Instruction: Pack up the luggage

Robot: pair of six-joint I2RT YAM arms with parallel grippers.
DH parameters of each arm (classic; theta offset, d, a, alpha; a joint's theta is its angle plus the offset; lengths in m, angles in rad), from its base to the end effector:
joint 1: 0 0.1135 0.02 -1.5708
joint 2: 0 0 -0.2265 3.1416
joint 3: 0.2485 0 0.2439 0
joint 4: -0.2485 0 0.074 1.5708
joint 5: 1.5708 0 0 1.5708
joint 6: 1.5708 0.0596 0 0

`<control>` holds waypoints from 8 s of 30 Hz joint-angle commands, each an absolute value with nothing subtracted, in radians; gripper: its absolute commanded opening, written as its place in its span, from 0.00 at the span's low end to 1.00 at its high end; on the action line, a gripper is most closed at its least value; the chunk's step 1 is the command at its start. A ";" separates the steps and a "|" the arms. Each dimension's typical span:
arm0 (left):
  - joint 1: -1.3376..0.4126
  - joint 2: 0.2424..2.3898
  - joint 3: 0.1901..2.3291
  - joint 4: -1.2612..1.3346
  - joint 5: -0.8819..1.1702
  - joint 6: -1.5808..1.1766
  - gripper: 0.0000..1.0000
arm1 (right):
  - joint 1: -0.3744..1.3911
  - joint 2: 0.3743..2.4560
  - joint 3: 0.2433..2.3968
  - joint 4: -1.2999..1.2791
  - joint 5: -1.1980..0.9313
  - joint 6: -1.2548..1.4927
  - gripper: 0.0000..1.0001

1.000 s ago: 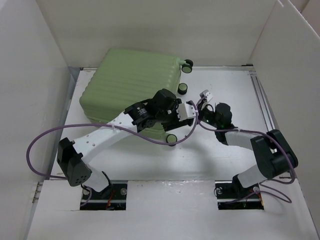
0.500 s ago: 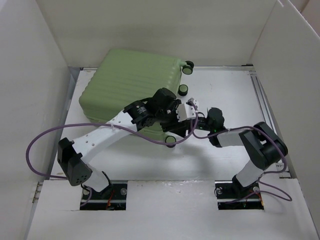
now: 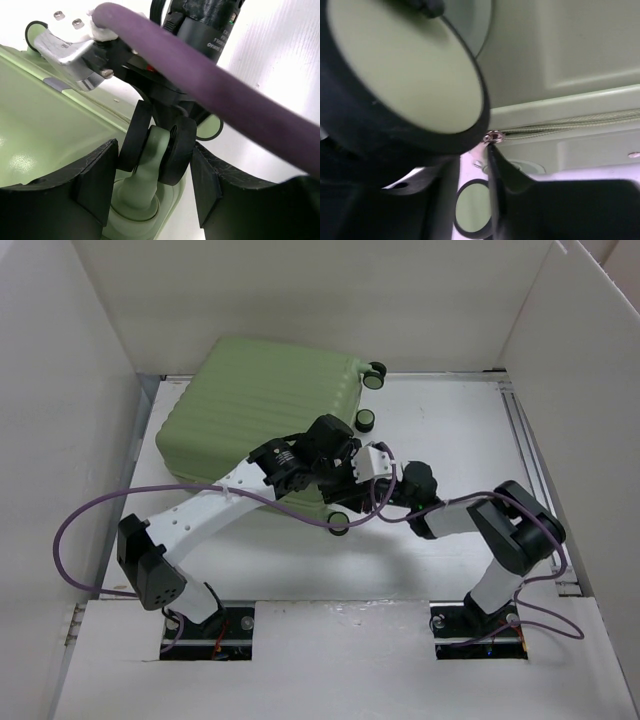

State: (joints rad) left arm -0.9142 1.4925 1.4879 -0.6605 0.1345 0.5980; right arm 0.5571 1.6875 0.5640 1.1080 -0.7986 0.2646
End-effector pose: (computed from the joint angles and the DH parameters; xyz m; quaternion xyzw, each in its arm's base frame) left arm 0.2035 -0.2771 0.3161 0.6369 0.6325 -0.1284 0.4216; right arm 0.2476 0.2045 0.1495 -0.3655 0.6098 0.5121 0.4820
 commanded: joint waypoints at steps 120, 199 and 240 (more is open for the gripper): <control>-0.904 1.341 1.375 -0.736 0.137 0.641 0.00 | 0.413 1.684 0.768 0.744 -0.179 0.327 0.00; -0.945 1.475 1.222 -1.055 0.017 0.893 0.00 | 0.040 2.244 1.615 0.515 -0.661 0.278 0.00; -0.125 0.908 1.263 -0.791 -0.384 0.158 0.00 | 0.259 2.094 1.730 -0.071 -0.568 -0.397 0.00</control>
State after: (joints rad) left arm -0.3107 0.9020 1.3083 -0.6559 -0.4000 0.2825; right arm 0.2558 2.1723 1.7367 -0.0631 -0.6437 -0.3485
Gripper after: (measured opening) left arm 0.025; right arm 0.010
